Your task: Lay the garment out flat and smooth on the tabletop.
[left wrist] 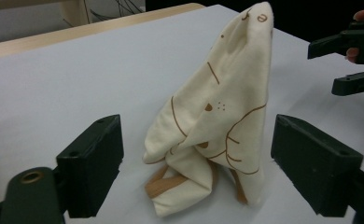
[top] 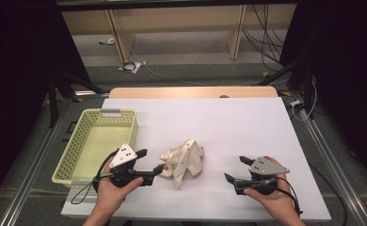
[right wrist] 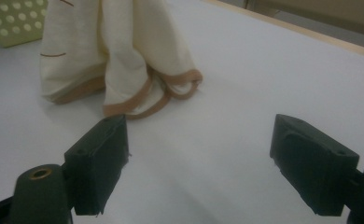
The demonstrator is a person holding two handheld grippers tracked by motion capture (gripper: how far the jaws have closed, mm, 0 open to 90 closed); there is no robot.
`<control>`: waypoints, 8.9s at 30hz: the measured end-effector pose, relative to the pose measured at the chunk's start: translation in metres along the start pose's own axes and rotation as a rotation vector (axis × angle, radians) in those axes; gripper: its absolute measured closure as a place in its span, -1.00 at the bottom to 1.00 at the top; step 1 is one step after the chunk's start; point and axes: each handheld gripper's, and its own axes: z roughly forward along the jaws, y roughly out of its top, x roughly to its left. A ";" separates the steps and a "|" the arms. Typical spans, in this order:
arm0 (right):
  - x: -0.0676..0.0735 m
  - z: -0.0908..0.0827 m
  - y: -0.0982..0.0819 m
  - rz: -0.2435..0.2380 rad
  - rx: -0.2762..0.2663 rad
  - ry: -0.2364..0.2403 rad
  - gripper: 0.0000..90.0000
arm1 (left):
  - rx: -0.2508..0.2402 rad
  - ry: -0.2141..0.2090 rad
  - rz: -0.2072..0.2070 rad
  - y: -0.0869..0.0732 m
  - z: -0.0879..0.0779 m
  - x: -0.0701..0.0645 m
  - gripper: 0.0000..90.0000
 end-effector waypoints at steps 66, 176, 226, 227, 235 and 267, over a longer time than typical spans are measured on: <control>0.044 0.093 0.022 -0.033 0.220 0.188 0.83 | 0.395 0.063 0.227 -0.034 0.076 -0.024 0.87; -0.005 0.076 0.079 -0.222 0.294 -0.038 0.38 | 0.175 0.016 0.108 0.007 0.071 -0.022 -1.00; 0.075 0.046 0.084 -0.064 0.331 0.290 0.46 | 0.272 -0.063 0.064 -0.030 0.032 -0.044 -0.17; 0.064 0.049 0.089 -0.053 0.322 0.255 0.46 | 0.272 -0.063 0.064 -0.030 0.032 -0.044 -0.17; 0.019 0.115 0.095 -0.026 0.433 0.183 0.34 | 0.327 -0.181 0.130 -0.034 0.049 -0.068 -0.29; -0.041 0.111 0.129 0.192 0.266 0.018 0.95 | 0.392 -0.005 0.253 0.030 0.084 -0.013 0.91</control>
